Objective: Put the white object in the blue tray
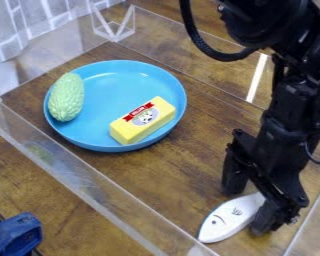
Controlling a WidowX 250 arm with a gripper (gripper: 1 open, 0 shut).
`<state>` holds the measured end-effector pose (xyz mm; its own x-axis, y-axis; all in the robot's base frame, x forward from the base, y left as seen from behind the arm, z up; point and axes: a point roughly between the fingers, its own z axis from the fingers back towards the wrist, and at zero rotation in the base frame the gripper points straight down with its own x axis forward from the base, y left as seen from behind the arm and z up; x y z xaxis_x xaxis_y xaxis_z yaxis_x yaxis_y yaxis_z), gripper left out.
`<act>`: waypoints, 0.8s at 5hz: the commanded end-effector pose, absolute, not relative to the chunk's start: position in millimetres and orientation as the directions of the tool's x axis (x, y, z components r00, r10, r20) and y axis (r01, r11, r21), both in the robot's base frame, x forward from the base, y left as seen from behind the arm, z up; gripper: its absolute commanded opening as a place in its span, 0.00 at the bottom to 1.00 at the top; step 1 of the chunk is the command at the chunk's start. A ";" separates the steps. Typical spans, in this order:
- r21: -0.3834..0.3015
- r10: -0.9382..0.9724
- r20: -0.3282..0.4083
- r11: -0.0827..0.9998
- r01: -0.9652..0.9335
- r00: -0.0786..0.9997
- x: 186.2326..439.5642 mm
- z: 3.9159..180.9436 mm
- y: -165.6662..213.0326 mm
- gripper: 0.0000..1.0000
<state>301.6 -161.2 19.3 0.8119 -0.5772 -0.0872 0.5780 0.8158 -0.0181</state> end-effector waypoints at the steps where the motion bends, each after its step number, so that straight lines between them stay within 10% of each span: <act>1: -0.023 -0.601 -0.086 0.798 0.602 0.794 303.7 18.8 -157.0 1.00; 4: -0.030 -0.637 -0.095 0.770 0.637 0.765 303.5 17.0 -155.5 1.00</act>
<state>302.0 -161.4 18.8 0.7706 -0.6307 -0.0918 0.6314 0.7751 -0.0252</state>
